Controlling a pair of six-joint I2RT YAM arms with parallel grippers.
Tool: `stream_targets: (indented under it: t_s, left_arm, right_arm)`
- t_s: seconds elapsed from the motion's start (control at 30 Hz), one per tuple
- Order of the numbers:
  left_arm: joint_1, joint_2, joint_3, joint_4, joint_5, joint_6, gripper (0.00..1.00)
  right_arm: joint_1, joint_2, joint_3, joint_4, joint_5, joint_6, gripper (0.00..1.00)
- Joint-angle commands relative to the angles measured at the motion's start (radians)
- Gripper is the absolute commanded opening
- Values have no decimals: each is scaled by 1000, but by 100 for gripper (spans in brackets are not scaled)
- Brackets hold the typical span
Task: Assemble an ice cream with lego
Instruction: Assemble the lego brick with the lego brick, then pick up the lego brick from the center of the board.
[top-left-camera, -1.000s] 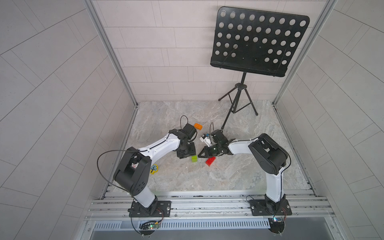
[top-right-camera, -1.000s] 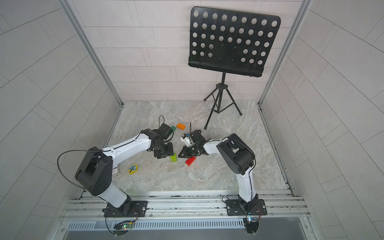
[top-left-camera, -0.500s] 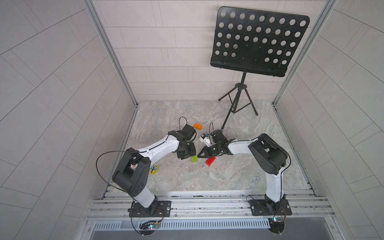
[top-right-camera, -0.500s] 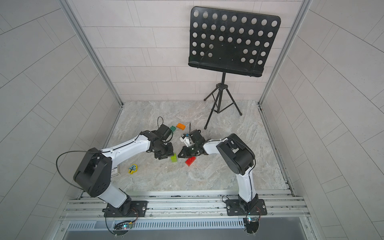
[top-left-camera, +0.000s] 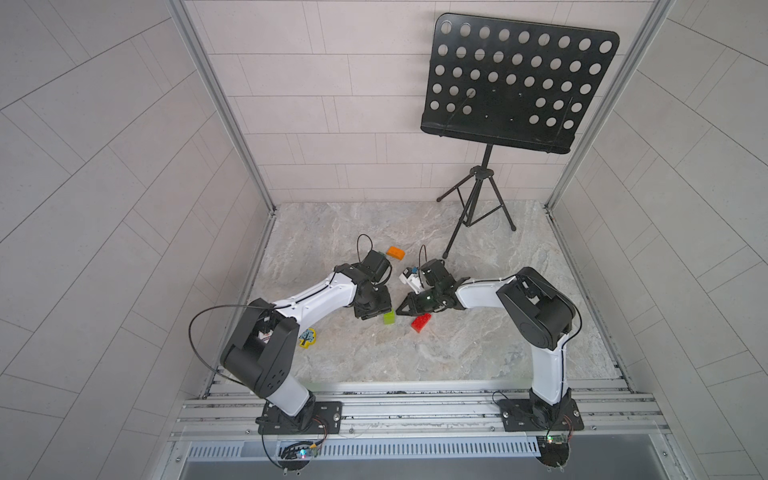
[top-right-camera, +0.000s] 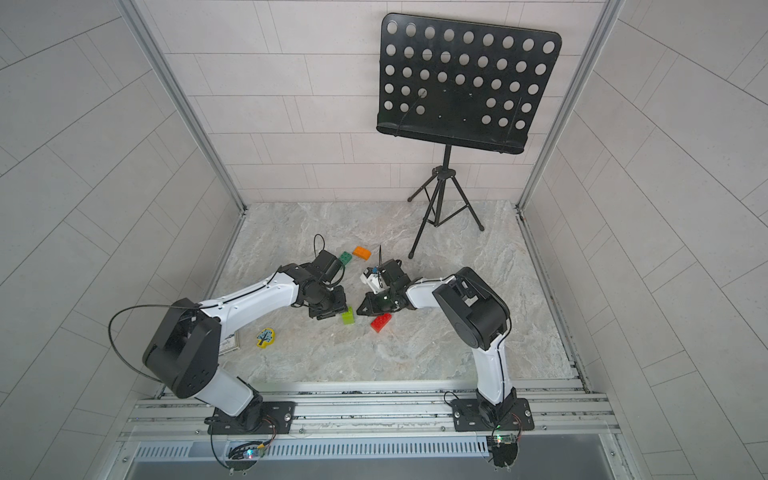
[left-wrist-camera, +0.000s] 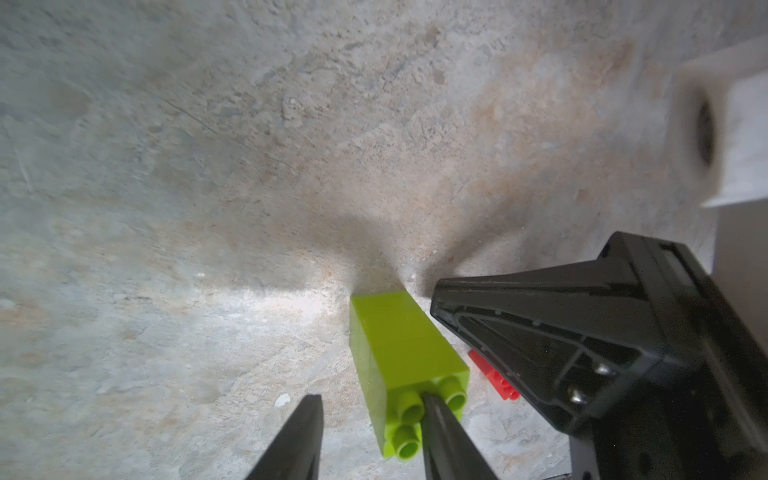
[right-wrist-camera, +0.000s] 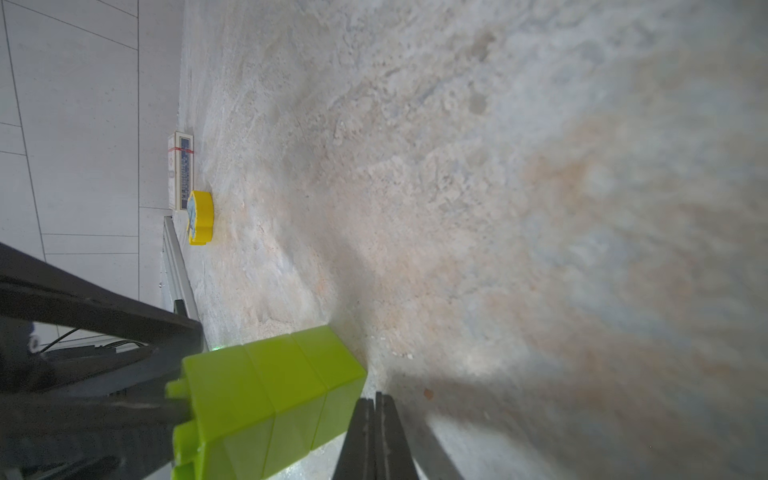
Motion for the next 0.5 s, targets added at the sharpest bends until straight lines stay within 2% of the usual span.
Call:
stream_targets:
  t_s: [0.0,0.33,0.47]
  left_arm:
    - [2,23,-15,-69,-73,13,52]
    - [3,-13,88,-128,-84,37,68]
    - [3,-42,122,-143,-87,42,79]
  right_arm:
    - [4,-32,-3,-22,51,-27,3]
    - [-8,-82,-40,-1,102,-23,10]
    - [-30,-133,-83,36,135,-12,13]
